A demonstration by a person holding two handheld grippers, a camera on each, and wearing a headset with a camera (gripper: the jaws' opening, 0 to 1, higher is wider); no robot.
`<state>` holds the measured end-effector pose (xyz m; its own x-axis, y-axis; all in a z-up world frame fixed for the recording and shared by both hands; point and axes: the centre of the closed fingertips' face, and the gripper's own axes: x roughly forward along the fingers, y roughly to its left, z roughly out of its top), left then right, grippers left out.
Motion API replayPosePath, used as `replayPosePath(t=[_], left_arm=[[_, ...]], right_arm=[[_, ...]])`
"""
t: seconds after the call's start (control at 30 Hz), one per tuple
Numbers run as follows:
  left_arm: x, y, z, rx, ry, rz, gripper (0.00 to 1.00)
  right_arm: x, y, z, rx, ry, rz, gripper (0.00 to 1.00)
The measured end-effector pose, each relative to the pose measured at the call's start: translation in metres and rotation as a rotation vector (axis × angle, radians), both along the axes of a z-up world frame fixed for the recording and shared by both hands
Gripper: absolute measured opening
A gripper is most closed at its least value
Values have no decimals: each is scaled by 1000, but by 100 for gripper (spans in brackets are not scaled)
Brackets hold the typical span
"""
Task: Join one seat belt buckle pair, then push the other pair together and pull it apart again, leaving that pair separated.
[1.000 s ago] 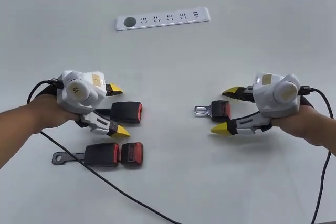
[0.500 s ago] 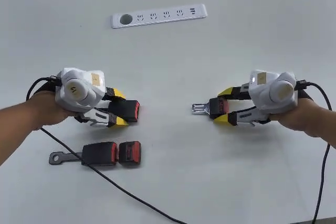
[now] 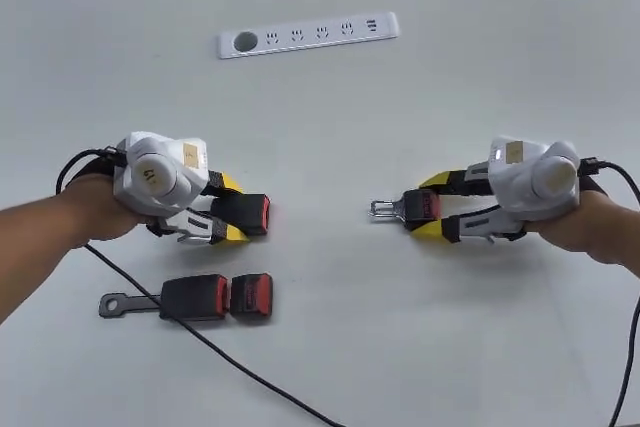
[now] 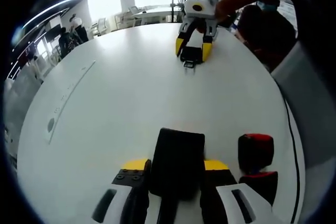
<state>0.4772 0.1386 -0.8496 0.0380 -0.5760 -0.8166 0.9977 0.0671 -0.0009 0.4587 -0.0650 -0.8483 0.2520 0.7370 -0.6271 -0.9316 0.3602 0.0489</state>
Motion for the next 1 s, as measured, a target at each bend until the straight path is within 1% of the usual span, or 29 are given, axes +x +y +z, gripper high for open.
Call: replayPosePath(t=[0.17,0.53,0.83,1.0], left_arm=[[0,0,0,13,4,8,38],[0,1,-1,32,8,16,38],[-1,0,-1,45,9,17,38],[0,0,-1,54,9,10,38]], right_arm=[[1,6,1,38,4,-20,36],[2,24,0,73,-8,-26,36],[2,47,0,100,-10,-15,36],[3,64,-1,108,-9,-12,36]])
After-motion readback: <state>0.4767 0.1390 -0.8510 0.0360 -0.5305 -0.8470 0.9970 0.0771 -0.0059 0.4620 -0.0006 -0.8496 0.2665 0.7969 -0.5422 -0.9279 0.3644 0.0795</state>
